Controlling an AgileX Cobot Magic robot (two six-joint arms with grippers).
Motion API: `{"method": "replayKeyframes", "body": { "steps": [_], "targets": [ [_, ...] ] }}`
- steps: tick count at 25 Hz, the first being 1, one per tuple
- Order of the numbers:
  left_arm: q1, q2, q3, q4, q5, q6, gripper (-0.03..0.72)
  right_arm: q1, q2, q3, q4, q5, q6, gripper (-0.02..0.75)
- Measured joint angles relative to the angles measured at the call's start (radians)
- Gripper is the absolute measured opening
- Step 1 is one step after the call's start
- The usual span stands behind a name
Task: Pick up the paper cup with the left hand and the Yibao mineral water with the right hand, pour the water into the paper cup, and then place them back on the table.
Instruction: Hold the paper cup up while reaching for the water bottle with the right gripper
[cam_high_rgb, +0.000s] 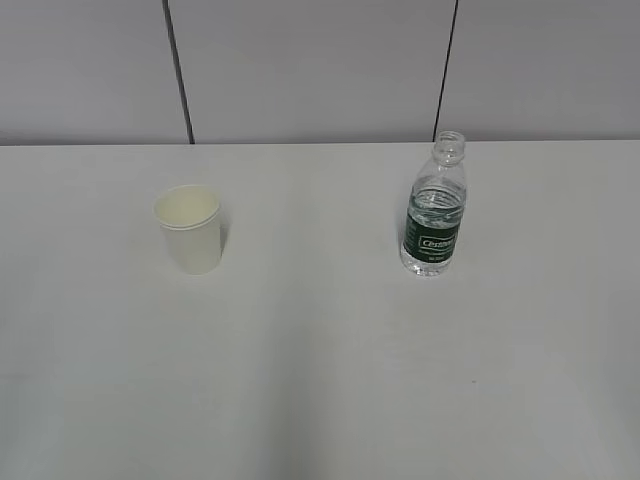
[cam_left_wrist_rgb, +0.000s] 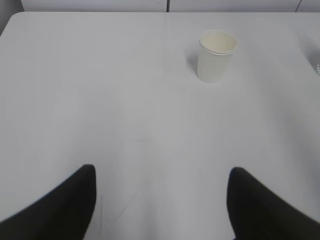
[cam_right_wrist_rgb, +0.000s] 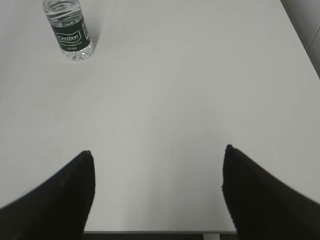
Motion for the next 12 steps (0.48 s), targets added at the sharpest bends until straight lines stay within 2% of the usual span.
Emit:
{"method": "replayKeyframes", "body": {
  "steps": [12],
  "targets": [
    [0.000, 0.000, 0.000, 0.001, 0.000, 0.000, 0.496, 0.000, 0.000, 0.000, 0.000, 0.000, 0.000, 0.585]
  ]
}}
